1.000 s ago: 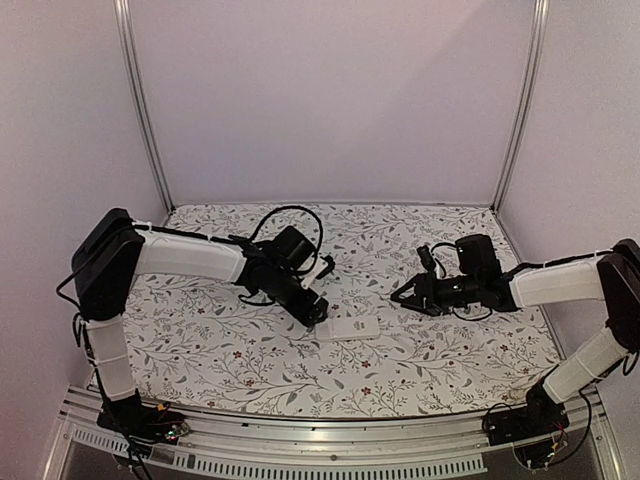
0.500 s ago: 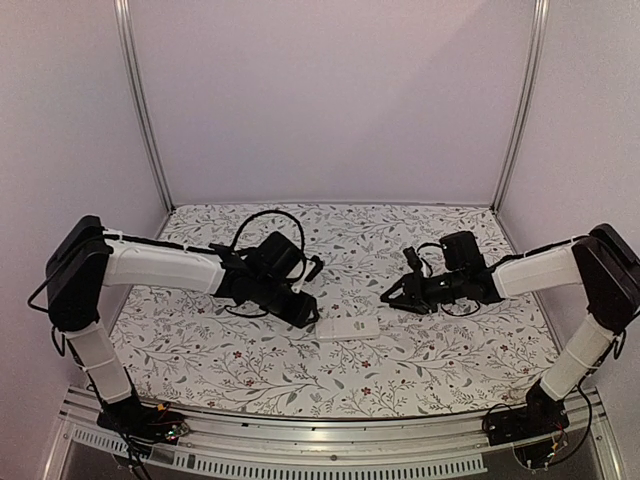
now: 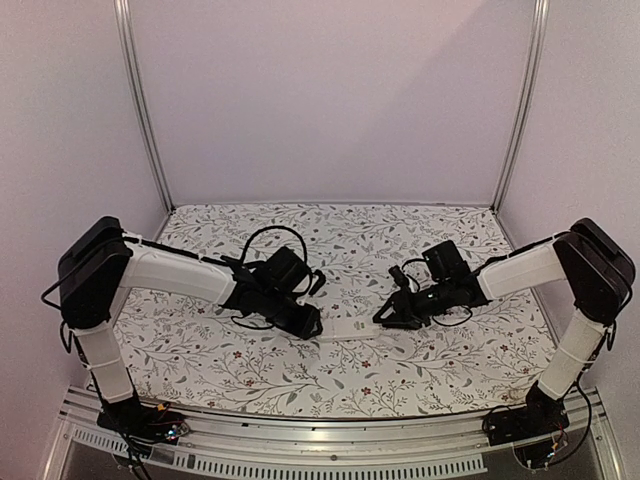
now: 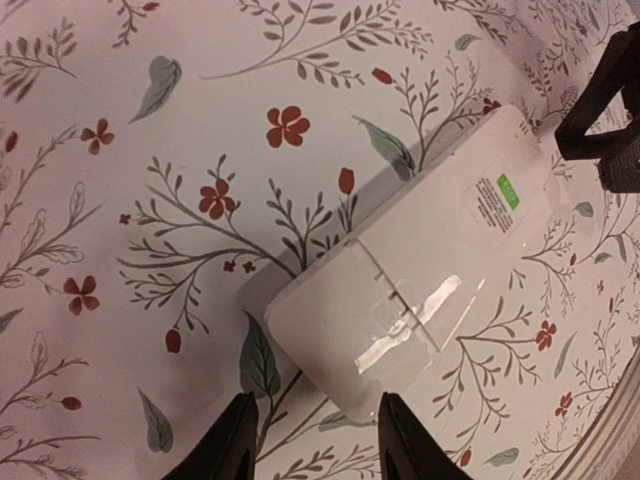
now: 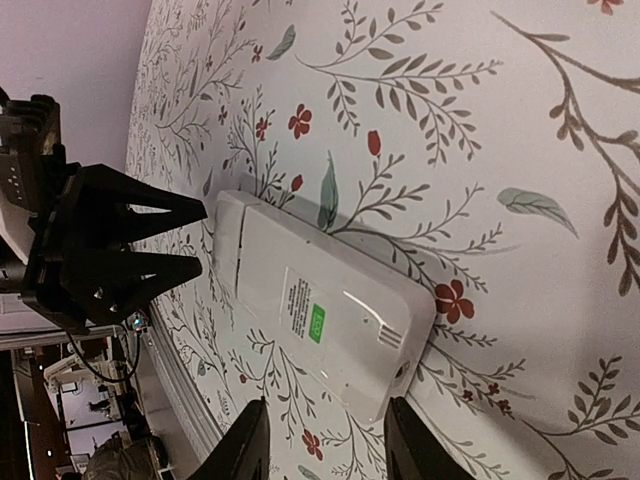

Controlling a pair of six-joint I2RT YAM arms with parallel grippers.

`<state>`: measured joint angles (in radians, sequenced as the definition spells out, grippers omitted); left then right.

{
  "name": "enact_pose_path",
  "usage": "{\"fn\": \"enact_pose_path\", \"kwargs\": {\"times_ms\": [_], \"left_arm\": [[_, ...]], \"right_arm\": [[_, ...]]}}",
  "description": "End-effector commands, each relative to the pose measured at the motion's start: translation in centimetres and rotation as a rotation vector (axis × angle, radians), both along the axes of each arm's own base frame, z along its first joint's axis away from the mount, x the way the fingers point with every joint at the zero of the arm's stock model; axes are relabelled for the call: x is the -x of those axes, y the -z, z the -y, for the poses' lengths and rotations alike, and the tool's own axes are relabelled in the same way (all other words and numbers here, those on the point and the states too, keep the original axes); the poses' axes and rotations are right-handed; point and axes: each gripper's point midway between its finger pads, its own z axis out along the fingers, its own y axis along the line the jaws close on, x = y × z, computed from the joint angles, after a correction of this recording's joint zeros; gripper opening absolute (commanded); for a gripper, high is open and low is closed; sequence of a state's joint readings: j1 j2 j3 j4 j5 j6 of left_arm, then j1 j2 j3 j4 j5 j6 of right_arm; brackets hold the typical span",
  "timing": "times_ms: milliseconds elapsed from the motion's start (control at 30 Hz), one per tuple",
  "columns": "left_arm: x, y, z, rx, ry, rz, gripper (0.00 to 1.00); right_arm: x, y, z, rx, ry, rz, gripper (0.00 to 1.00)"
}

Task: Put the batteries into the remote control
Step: Press the battery cover on the remote control.

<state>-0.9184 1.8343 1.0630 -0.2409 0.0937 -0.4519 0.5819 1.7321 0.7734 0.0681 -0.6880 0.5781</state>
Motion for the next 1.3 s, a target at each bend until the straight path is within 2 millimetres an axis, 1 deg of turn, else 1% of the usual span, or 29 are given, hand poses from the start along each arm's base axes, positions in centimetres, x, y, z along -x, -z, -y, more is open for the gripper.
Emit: {"fn": "enact_pose_path", "kwargs": {"times_ms": [0, 200, 333, 500, 700, 933, 1167, 1267], "left_arm": [[0.7, 0.7, 1.1, 0.009, 0.018, -0.01, 0.41], [0.6, 1.2, 1.4, 0.003, 0.024, -0.012, 0.37], [0.8, 1.4, 1.8, 0.014, 0.034, -0.026, 0.32], [1.2, 1.8, 2.4, 0.018, 0.06, -0.041, 0.27], [1.5, 2.0, 2.9, 0.025, 0.076, -0.053, 0.24], [2.5, 2.3, 4.3, 0.062, 0.117, -0.086, 0.2], [4.1, 1.6, 6.3, 0.13, 0.196, -0.109, 0.19], [4.3, 1.1, 6.4, 0.148, 0.207, -0.107, 0.19]], "right_arm": [[0.3, 0.9, -0.1, 0.041, -0.024, -0.003, 0.39], [0.6, 1.7, -0.5, 0.055, -0.043, -0.019, 0.37], [0.8, 2.2, -0.6, 0.061, -0.051, -0.028, 0.34], [0.6, 2.2, -0.8, 0.059, -0.058, -0.025, 0.3], [0.7, 2.2, -1.1, 0.055, -0.068, -0.026, 0.26], [0.7, 2.2, -1.6, 0.046, -0.086, -0.029, 0.22], [0.6, 2.1, -2.1, 0.035, -0.096, -0.034, 0.17], [0.6, 2.0, -2.0, 0.037, -0.092, -0.029, 0.18]]}}
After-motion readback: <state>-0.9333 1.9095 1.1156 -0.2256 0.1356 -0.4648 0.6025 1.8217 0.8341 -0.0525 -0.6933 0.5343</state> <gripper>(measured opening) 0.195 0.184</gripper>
